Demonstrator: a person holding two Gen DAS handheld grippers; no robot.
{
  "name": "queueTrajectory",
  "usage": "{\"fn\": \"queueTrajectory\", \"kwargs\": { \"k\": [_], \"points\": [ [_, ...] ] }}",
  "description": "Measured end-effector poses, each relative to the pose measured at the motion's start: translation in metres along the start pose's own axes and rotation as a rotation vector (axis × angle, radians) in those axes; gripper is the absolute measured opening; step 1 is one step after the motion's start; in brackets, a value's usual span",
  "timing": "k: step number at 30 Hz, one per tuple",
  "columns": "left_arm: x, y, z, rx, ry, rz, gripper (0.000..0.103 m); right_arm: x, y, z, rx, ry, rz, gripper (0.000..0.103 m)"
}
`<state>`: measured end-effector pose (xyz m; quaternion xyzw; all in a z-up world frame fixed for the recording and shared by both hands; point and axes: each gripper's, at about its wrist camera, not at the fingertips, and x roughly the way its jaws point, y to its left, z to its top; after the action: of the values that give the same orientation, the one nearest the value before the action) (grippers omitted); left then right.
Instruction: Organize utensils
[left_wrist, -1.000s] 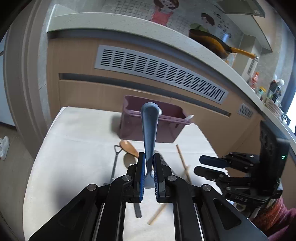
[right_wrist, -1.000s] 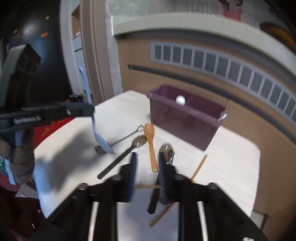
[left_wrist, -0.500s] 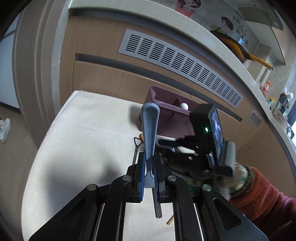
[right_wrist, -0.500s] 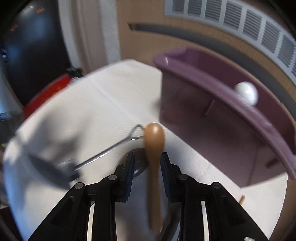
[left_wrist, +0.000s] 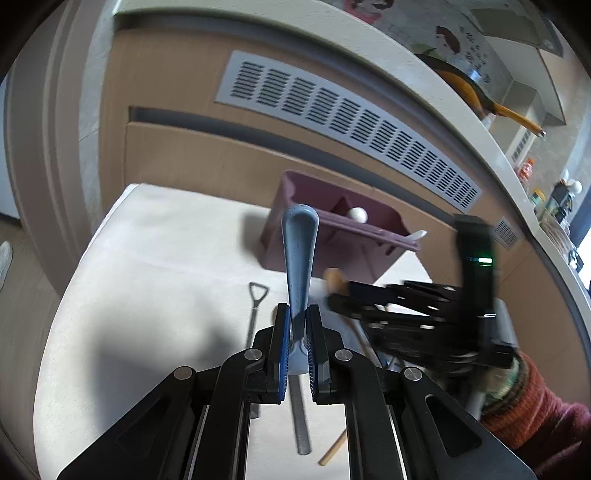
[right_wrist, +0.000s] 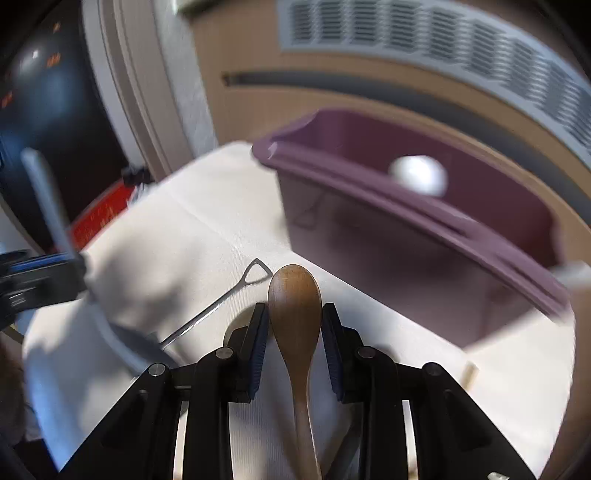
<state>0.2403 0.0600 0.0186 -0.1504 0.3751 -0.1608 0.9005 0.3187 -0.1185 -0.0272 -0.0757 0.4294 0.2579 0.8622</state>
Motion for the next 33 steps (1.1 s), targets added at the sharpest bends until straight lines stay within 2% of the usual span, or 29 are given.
{"fn": "queueTrajectory", "kwargs": {
  "k": [4, 5, 6, 10, 11, 13, 16, 20, 23, 25, 26, 27, 29, 33],
  "points": [
    [-0.016, -0.026, 0.016, 0.051, -0.062, -0.01, 0.009, -0.063, -0.015, -0.007, 0.052, -0.139, -0.025, 0.027],
    [-0.022, -0.033, 0.024, 0.065, -0.086, -0.014, 0.009, -0.082, -0.016, -0.004, 0.056, -0.19, -0.038, 0.021],
    [-0.032, -0.043, 0.039, 0.089, -0.125, -0.021, 0.009, -0.106, -0.017, 0.002, 0.054, -0.259, -0.059, 0.008],
    [-0.056, -0.075, 0.092, 0.166, -0.252, -0.023, 0.009, -0.185, -0.023, 0.04, 0.07, -0.52, -0.116, 0.007],
    [-0.06, -0.08, 0.104, 0.175, -0.282, -0.013, 0.009, -0.195, -0.027, 0.049, 0.08, -0.548, -0.12, 0.007],
    [-0.064, -0.084, 0.119, 0.176, -0.32, -0.017, 0.009, -0.201, -0.035, 0.06, 0.086, -0.549, -0.085, 0.007],
    [-0.062, -0.081, 0.123, 0.184, -0.334, -0.006, 0.009, -0.191, -0.034, 0.051, 0.058, -0.508, -0.075, 0.007],
    [-0.051, -0.06, 0.114, 0.14, -0.297, 0.0, 0.009, -0.153, -0.033, 0.027, 0.047, -0.356, -0.007, 0.007],
    [-0.044, -0.041, 0.102, 0.105, -0.267, 0.014, 0.009, -0.11, -0.02, 0.008, 0.045, -0.222, 0.117, 0.009],
    [-0.043, -0.028, 0.094, 0.087, -0.247, 0.033, 0.009, -0.079, -0.005, -0.002, 0.028, -0.119, 0.235, 0.017],
    [-0.044, -0.022, 0.09, 0.08, -0.243, 0.043, 0.009, -0.066, 0.003, -0.005, 0.008, -0.075, 0.287, 0.03],
    [-0.046, -0.015, 0.085, 0.072, -0.238, 0.055, 0.009, -0.055, 0.015, -0.009, -0.018, -0.035, 0.323, 0.036],
    [-0.05, -0.004, 0.078, 0.059, -0.232, 0.074, 0.009, -0.038, 0.038, -0.015, -0.066, 0.028, 0.33, 0.037],
    [-0.057, 0.017, 0.061, 0.028, -0.224, 0.095, 0.009, -0.01, 0.075, -0.026, -0.111, 0.086, 0.224, 0.037]
  ]
}}
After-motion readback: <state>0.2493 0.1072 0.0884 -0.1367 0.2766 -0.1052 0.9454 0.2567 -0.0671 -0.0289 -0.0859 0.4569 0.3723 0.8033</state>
